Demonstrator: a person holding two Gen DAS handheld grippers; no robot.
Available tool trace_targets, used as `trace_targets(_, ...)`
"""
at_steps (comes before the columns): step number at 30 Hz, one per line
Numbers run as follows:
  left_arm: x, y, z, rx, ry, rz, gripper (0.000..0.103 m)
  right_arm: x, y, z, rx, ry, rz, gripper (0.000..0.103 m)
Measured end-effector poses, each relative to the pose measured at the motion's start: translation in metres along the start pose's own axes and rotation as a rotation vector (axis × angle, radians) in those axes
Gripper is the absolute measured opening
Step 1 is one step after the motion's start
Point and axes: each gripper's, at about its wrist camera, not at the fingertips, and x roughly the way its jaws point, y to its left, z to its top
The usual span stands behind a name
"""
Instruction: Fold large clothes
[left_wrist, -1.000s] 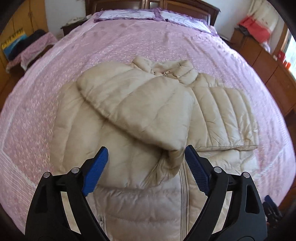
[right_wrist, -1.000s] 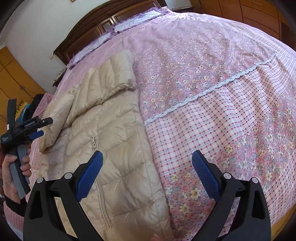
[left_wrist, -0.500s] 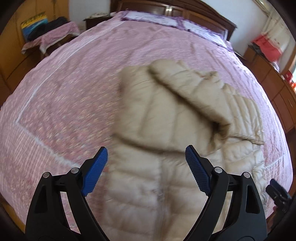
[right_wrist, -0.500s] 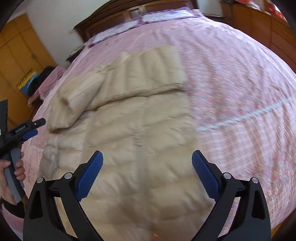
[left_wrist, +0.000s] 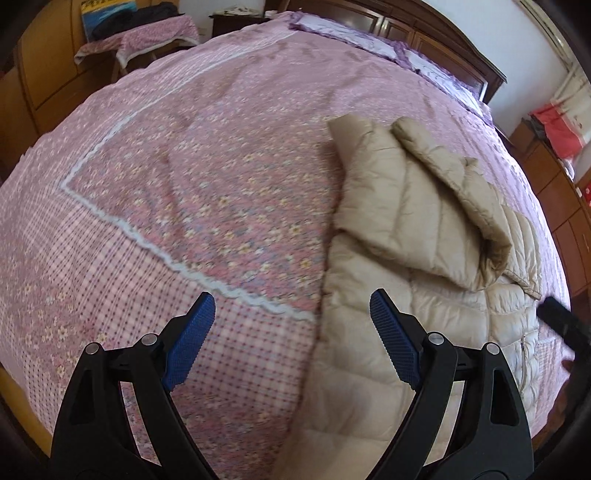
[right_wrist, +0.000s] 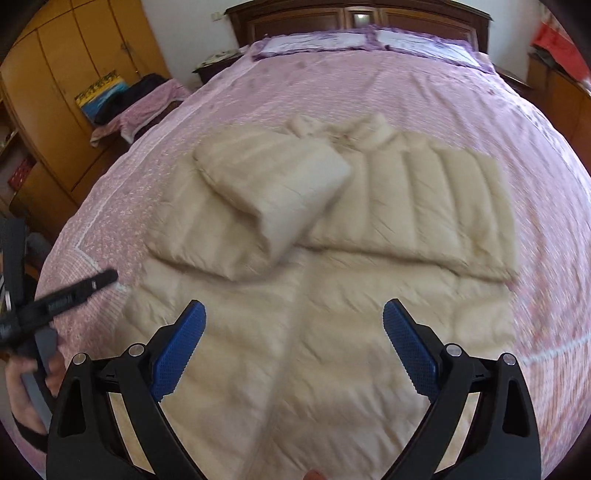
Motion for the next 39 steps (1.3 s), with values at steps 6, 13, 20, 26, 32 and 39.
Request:
trace_targets(6, 0.009, 0.012, -0.007, -0.019, 0.023, -0.003, 0.085, 0.036, 0.032, 0.038, -0.045, 0.01, -0.008, 0.093)
trace_targets(13, 0.01, 0.021, -0.013, -0.036, 0.021, -0.011, 0.085, 0.071, 0.063, 0.081, -0.102, 0.0, -0.057, 0.093)
trace_targets(20, 0.01, 0.028, -0.018, -0.046, 0.025, -0.021, 0.085, 0.111, 0.079, 0.11, -0.128, 0.03, -0.093, 0.091)
trace_targets(26, 0.006, 0.027, -0.017, -0.033, 0.017, -0.031, 0.085, 0.14, 0.071, 0.116, -0.116, 0.092, -0.08, 0.029)
trace_targets(32, -0.007, 0.002, 0.011, 0.021, -0.025, -0.056, 0.085, 0.095, 0.062, 0.119, -0.183, -0.008, -0.067, 0.006)
trace_targets(39, -0.012, -0.052, 0.031, 0.135, -0.064, -0.101, 0.085, 0.011, 0.016, 0.128, -0.164, -0.171, -0.076, 0.005)
